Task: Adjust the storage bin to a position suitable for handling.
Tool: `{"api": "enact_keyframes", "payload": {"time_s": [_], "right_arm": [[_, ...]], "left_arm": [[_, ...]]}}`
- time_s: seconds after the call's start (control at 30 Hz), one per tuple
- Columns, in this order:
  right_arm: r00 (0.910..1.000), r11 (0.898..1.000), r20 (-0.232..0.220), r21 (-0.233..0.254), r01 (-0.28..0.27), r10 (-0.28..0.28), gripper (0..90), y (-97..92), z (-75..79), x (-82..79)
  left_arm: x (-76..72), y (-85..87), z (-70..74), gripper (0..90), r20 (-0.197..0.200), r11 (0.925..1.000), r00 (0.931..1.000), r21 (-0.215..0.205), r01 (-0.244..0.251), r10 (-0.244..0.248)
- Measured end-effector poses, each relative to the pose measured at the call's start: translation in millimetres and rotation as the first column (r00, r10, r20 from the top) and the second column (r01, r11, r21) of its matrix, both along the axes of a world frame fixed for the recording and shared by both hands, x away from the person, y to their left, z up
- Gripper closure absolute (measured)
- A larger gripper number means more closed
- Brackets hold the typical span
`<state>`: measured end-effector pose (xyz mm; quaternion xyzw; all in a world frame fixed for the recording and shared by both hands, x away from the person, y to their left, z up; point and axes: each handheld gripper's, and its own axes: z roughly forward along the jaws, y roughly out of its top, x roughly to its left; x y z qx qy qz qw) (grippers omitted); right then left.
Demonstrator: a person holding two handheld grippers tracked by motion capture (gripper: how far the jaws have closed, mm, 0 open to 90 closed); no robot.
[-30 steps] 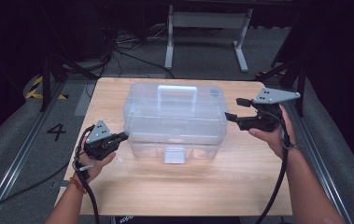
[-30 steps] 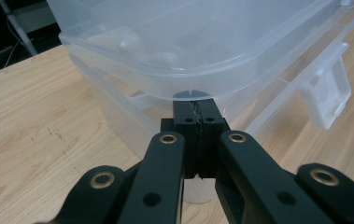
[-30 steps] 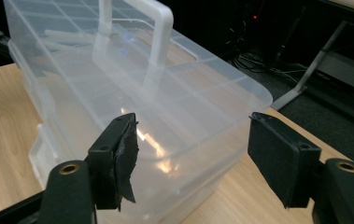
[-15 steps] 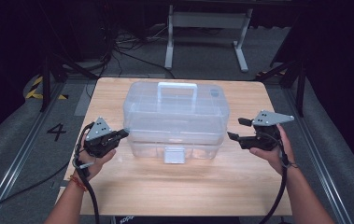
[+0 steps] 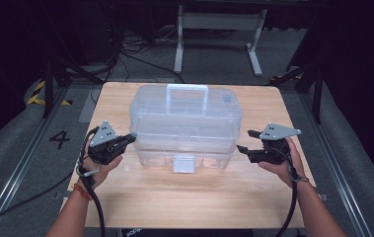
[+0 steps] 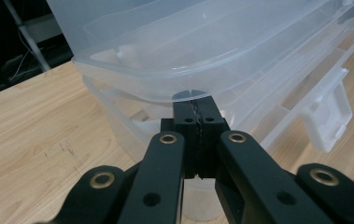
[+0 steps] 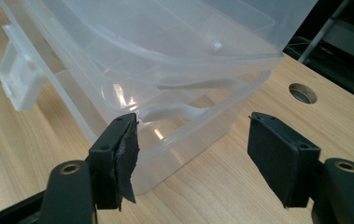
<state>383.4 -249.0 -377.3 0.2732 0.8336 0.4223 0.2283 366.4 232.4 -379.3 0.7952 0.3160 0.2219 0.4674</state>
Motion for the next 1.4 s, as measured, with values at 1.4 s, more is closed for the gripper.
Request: {"api": "enact_keyframes", "payload": {"time_s": [1.4], "right_arm": [[0.9804, 0.983, 0.148, 0.148, 0.108, -0.13, 42.3, 9.0, 12.4, 17.3]], "left_arm": [[-12.4, 11.4, -1.6, 81.9, -0.028, 0.9984, 0.999, 0.048, -0.032, 0.033]]}}
